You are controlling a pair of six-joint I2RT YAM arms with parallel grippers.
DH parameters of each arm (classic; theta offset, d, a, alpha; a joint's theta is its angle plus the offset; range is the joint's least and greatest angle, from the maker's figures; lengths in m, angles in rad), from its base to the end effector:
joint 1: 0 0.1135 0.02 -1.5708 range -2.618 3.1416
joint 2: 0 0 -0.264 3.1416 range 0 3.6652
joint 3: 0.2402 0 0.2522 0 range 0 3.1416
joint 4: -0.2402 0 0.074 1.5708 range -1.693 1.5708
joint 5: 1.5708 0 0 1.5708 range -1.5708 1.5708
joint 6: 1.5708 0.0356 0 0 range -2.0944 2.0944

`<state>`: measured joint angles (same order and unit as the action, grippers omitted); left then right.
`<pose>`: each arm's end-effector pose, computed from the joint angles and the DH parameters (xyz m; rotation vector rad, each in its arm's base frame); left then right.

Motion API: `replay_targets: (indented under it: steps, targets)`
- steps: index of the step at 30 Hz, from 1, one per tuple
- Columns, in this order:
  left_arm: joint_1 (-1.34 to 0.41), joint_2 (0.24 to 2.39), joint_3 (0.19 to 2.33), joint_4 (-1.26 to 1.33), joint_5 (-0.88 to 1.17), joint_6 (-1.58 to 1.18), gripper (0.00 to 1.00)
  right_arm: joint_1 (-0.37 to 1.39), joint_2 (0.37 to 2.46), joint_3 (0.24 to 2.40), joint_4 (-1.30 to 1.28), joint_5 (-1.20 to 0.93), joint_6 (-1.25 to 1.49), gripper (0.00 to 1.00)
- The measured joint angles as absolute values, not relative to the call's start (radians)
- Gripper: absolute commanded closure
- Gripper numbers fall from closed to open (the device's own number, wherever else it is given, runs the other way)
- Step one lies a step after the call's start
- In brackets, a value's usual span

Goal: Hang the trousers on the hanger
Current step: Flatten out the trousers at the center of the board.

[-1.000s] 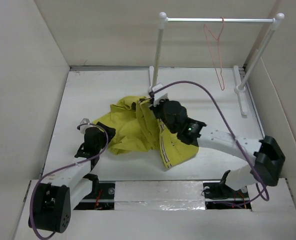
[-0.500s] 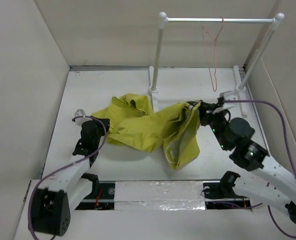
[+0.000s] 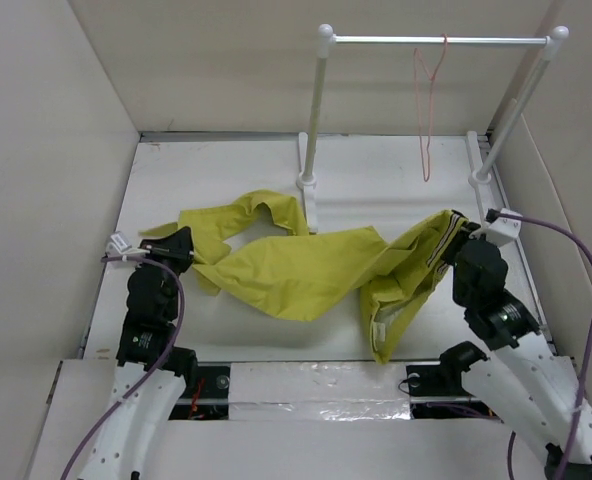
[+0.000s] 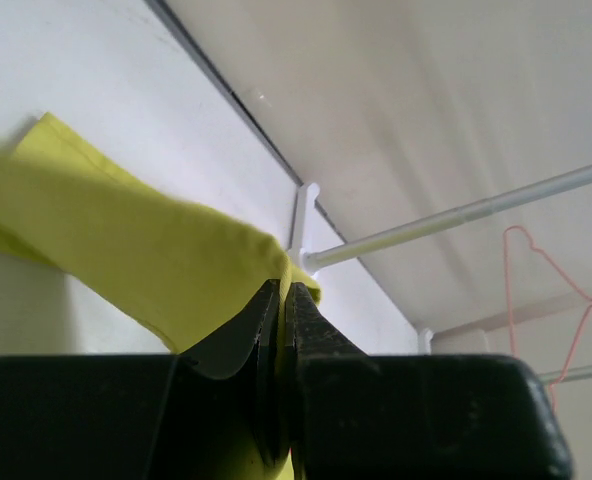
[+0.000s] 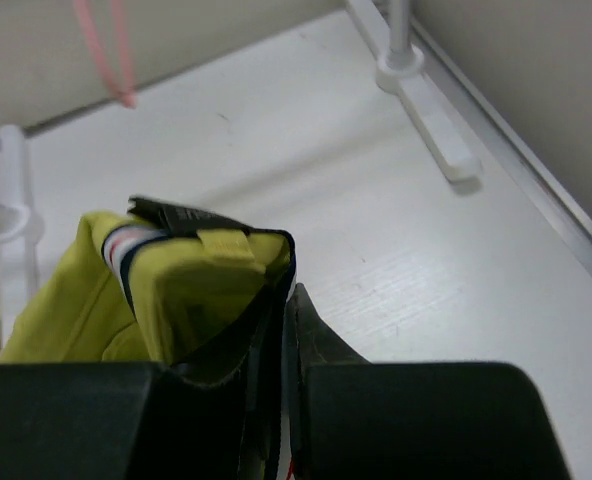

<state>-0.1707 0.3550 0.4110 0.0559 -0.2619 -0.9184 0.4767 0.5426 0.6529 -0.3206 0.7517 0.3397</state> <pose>0.1212 -0.0115 0.2910 -0.7460 1.3025 -0.6932 0.1254 0.0374 0.3155 0.4108 1.6747 -0.0674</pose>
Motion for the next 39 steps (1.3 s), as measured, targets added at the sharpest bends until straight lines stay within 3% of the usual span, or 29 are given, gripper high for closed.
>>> replay_targets:
  steps: [7,10,20,26,29,34,39]
  targets:
    - [-0.176,0.363,0.467,-0.015,-0.254,-0.888,1.0,0.026,0.723,0.591,-0.212,0.587,0.404,1.0]
    - [-0.179,0.361,0.509,-0.013,-0.271,-0.884,1.0,-0.076,0.723,0.592,-0.187,0.48,0.41,1.0]
    - [-0.181,0.277,0.764,-0.002,-0.448,-0.827,1.0,-0.029,0.358,0.765,-0.354,0.118,0.303,1.0]
    - [-0.181,0.323,0.903,0.043,-0.525,-0.767,1.0,0.005,0.485,1.109,-0.51,-0.244,0.214,1.0]
    - [-0.181,0.427,0.983,0.066,-0.533,-0.75,1.0,0.027,0.514,1.209,-0.533,-0.269,0.187,1.0]
    - [-0.181,0.616,1.002,0.129,-0.561,-0.748,1.0,0.065,0.506,1.047,-0.43,-0.147,0.181,1.0]
    - [-0.181,0.889,1.003,0.191,-0.577,-0.744,1.0,-0.043,0.759,0.786,-0.271,-0.071,0.235,1.0]
